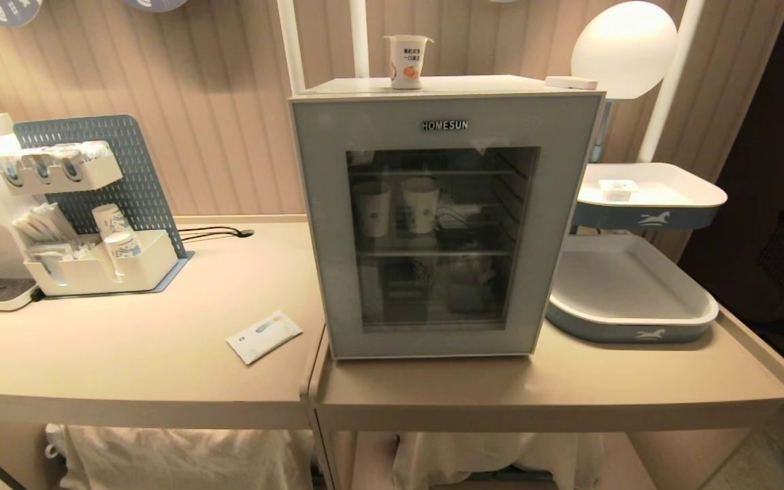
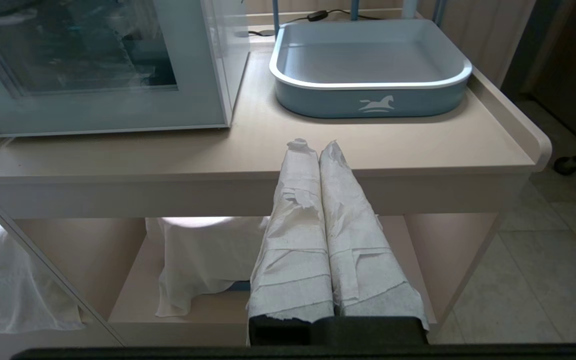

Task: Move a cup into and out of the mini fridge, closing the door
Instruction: Open the freezer door

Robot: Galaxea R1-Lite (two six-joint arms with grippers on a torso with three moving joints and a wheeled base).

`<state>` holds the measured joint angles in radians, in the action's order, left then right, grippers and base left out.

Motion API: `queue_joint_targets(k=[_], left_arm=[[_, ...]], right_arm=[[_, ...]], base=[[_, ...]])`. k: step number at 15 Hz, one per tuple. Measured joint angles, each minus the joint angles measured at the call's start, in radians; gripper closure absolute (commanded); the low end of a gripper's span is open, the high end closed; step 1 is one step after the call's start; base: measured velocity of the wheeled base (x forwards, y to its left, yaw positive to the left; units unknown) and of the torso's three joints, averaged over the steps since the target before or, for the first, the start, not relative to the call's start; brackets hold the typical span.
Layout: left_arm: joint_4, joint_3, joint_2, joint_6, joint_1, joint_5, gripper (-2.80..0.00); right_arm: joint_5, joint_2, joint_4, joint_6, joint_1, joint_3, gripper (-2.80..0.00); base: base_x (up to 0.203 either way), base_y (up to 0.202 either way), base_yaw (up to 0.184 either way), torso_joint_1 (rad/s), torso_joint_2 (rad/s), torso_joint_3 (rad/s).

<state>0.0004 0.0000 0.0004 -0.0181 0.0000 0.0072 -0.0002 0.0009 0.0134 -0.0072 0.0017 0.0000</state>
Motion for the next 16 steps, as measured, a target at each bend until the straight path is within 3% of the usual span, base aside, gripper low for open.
queue_joint_targets(k=[5,8,9,10,12,14,16], left_arm=[[0.004,0.000,0.000,0.012,0.000,0.003,0.00],[0.004,-0.014,0.001,0.115,0.000,-0.001,0.00],[0.010,-0.065,0.008,0.121,0.000,0.004,0.00],[0.032,-0.143,0.024,0.112,0.000,0.017,0.00],[0.101,-0.414,0.101,0.071,0.000,0.055,0.00],[0.202,-0.707,0.261,0.014,0.000,0.081,0.00],[0.292,-0.897,0.488,-0.042,0.000,0.082,0.00]], right_arm=[[0.000,0.000,0.000,0.001,0.000,0.000,0.00],[0.000,0.000,0.000,0.001,0.000,0.000,0.00],[0.000,0.000,0.000,0.000,0.000,0.000,0.00],[0.000,0.000,0.000,0.000,0.000,0.000,0.00],[0.000,0.000,0.000,0.000,0.000,0.000,0.00],[0.000,0.000,0.000,0.000,0.000,0.000,0.00],[0.000,0.000,0.000,-0.001,0.000,0.000,0.00]], base=[[0.000,0.000,0.000,0.000,0.00,0.000],[0.000,0.000,0.000,0.000,0.00,0.000],[0.000,0.000,0.000,0.000,0.00,0.000],[0.000,0.000,0.000,0.000,0.00,0.000],[0.000,0.000,0.000,0.000,0.00,0.000],[0.000,0.000,0.000,0.000,0.00,0.000],[0.000,0.000,0.000,0.000,0.00,0.000]])
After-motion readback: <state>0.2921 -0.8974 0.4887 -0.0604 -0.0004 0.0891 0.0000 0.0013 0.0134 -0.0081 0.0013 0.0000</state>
